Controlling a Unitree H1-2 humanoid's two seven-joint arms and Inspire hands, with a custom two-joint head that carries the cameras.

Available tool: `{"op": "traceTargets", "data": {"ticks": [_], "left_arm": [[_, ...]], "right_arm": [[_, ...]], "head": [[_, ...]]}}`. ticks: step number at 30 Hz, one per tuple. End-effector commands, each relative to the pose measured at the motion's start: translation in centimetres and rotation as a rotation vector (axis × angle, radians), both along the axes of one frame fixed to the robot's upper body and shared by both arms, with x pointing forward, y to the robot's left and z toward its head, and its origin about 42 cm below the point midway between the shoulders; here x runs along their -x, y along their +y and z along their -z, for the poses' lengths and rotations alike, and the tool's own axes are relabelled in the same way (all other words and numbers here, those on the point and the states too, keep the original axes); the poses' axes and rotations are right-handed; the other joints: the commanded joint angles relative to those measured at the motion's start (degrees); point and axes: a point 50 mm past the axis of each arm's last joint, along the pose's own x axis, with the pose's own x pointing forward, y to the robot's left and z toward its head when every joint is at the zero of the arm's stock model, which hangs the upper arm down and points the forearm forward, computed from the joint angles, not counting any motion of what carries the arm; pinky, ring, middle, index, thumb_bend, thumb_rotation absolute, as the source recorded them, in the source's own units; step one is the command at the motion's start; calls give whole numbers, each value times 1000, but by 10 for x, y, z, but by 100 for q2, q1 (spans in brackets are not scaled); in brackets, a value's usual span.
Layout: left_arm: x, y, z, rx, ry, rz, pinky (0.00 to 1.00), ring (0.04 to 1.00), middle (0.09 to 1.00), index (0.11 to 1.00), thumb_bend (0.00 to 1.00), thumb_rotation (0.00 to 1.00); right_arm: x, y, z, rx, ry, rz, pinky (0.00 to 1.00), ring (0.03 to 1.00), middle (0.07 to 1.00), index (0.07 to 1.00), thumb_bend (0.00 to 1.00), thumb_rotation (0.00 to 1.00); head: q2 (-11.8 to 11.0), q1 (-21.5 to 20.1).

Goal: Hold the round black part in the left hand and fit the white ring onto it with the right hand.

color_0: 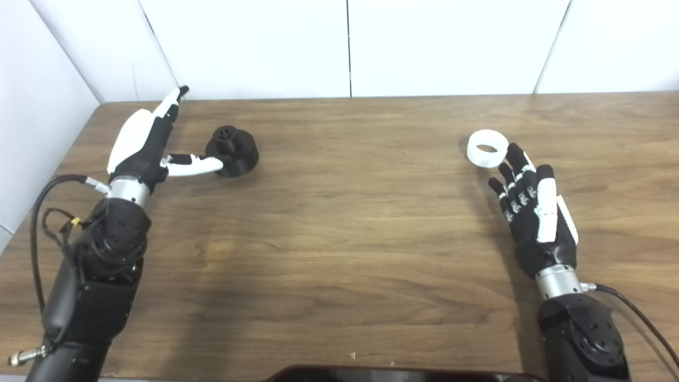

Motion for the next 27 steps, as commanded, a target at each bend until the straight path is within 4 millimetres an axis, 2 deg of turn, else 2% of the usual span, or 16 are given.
{"op": "traceTargets", "data": {"ticks": [1, 8, 13, 20, 27], "left_arm": [[-17, 13, -29, -71, -60, -5, 876, 998, 1000, 982, 985, 272], [-46, 24, -35, -106, 54, -3, 921, 1000, 1000, 990, 1000, 281], [-59, 28, -40, -132, 128, 9, 944, 1000, 1000, 968, 1000, 255], [-64, 25, -46, -172, 220, 39, 883, 1000, 1000, 948, 1000, 291], [-64, 23, -49, -166, 273, 81, 889, 1000, 1000, 890, 1000, 300]], "right_arm": [[-6, 1, -13, 1, -87, -11, 948, 1000, 1000, 955, 513, 1000], [-8, 0, -11, -1, -95, 0, 926, 1000, 1000, 943, 511, 1000], [-8, -3, -10, 2, -96, -1, 933, 1000, 1000, 944, 525, 1000], [-8, -6, -11, -5, -101, -6, 952, 1000, 1000, 949, 529, 1000], [-9, -7, -14, 0, -101, 1, 950, 992, 1000, 944, 544, 1000]], "head": [[-5, 7], [-41, 0], [-60, 2], [-65, -4], [-50, -26]]}}
